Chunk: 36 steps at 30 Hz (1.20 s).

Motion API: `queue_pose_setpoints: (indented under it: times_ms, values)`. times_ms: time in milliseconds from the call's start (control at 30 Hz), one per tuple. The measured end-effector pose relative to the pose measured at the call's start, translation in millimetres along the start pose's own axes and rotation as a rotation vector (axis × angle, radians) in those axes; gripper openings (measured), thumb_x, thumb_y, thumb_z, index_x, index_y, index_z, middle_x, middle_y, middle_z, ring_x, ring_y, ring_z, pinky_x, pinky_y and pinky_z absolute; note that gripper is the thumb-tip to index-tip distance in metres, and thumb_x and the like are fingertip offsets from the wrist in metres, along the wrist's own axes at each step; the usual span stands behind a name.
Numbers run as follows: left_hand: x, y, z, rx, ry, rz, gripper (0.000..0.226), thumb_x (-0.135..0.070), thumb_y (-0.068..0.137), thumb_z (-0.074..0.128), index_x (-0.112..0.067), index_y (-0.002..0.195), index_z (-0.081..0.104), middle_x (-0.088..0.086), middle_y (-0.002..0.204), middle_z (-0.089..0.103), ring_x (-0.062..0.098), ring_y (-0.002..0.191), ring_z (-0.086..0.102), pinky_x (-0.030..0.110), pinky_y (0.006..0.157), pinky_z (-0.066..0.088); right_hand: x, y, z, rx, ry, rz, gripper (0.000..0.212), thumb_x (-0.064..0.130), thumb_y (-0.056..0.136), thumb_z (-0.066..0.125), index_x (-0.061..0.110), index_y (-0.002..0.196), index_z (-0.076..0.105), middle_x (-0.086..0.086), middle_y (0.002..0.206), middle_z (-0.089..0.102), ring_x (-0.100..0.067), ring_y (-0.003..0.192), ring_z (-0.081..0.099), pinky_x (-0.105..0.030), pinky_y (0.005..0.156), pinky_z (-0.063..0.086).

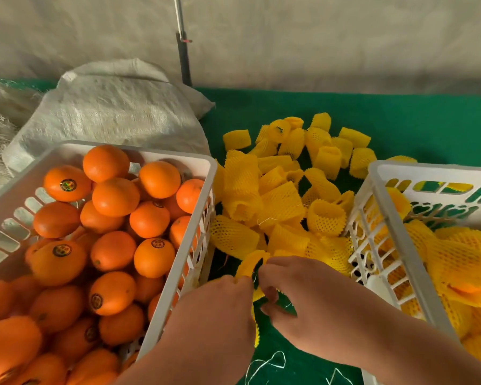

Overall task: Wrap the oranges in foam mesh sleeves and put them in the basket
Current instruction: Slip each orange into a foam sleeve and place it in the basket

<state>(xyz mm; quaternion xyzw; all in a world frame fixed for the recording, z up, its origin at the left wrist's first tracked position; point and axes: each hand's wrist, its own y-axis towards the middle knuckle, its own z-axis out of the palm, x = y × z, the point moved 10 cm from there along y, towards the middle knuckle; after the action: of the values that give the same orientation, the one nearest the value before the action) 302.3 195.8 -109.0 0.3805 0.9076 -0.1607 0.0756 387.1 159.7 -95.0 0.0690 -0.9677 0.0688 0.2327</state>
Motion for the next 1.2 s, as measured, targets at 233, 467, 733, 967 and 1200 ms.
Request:
queue_pose_setpoints:
  times_ms: [233,467,733,967,1200]
  values:
    - [11.0,2.4,-25.9,-0.209,-0.119,-0.082,0.023,-0.049,0.106,0.040,-0.041,0.126,0.049,-0.022,0.115,0.046,-0.001,0.091,0.046,0.009,0.066,0.037,-19.2,-5.5,-40.4,-0.349,-0.003,0.185,0.042,0.056,0.106,0.037,0.036,0.070,0.041,0.009,0.059,0.041,-0.012,0.057,0.044,-0.026,0.050,0.027]
    - [-4.7,-0.2,-30.3,-0.226,-0.241,0.047,0.036,-0.044,0.101,0.032,-0.045,0.131,0.052,-0.027,0.120,0.038,-0.004,0.100,0.048,0.014,0.081,0.045,-27.6,-7.5,-36.1,-0.319,-0.089,0.239,0.059,0.062,0.086,0.072,0.041,0.137,0.053,0.017,0.101,0.067,-0.006,0.082,0.057,-0.022,0.066,0.048]
    - [-7.7,-10.6,-55.2,-0.358,-0.287,0.090,0.039,-0.040,0.093,0.035,-0.041,0.110,0.070,-0.030,0.127,0.042,-0.002,0.103,0.052,0.016,0.075,0.045,-29.9,-3.7,-22.1,-0.195,-0.056,0.228,0.078,0.060,0.083,0.076,0.045,0.149,0.039,0.018,0.133,0.060,-0.009,0.123,0.052,-0.026,0.096,0.049]
    - [23.6,-25.5,-95.8,-0.623,-0.361,0.009,0.017,-0.021,0.095,0.055,-0.028,0.099,0.071,-0.019,0.108,0.056,0.006,0.093,0.060,0.032,0.068,0.054,-34.4,-6.4,-24.4,-0.217,-0.132,0.257,0.084,0.050,0.062,0.093,0.034,0.138,0.060,0.022,0.097,0.063,-0.001,0.084,0.047,-0.015,0.068,0.038]
    - [101.9,-26.2,-114.1,-0.773,-0.172,-0.285,0.019,-0.028,0.095,0.061,-0.026,0.113,0.066,-0.010,0.114,0.056,0.013,0.100,0.056,0.032,0.072,0.053,-34.1,-3.9,-25.3,-0.190,-0.104,0.265,0.089,0.054,0.068,0.088,0.034,0.148,0.053,0.036,0.097,0.044,0.001,0.090,0.042,-0.007,0.064,0.028]
